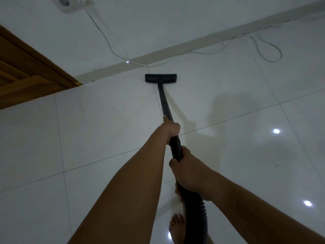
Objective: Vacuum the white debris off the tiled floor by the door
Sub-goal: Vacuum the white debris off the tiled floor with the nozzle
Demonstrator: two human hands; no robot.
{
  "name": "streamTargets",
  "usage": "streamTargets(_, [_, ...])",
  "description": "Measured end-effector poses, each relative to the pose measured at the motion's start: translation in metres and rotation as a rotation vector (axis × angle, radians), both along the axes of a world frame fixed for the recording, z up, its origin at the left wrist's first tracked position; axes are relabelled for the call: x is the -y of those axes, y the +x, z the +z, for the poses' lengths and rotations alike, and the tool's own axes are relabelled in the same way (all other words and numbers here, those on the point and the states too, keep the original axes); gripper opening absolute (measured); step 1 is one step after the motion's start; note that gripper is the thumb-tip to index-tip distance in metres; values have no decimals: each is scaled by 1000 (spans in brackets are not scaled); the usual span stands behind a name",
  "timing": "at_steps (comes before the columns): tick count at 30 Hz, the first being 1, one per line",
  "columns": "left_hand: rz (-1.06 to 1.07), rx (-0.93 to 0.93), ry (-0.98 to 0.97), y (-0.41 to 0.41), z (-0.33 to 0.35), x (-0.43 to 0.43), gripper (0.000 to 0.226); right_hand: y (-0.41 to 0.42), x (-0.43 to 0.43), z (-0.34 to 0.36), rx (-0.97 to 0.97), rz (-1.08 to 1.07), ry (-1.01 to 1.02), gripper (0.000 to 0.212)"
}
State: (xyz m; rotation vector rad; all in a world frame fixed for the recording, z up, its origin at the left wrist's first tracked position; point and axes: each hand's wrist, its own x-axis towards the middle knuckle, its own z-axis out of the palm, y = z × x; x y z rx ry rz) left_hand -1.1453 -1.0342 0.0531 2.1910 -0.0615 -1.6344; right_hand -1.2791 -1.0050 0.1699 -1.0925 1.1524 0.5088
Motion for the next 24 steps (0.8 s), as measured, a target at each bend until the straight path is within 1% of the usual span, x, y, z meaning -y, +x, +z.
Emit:
streamTargets(6, [39,3,-19,16,-14,17,77,13,16,-23,6,-1,-2,53])
streamTargets(11, [57,34,-45,21,-28,28,77,18,25,-40,16,50,-64,56])
streamTargets(14, [48,39,-57,21,-34,26,78,19,24,-44,9,48,-63,56])
streamTargets(17, [33,36,-48,18,-32,14,78,16,12,-40,-13,23,-26,55])
streamTargets(21, [8,16,-39,7,-21,-11,78,8,-14,-25,-38,2,-5,48])
streamTargets(24, [-22,3,-17,-5,-10,-40,77,-3,-42,-10,-46,-14,12,48])
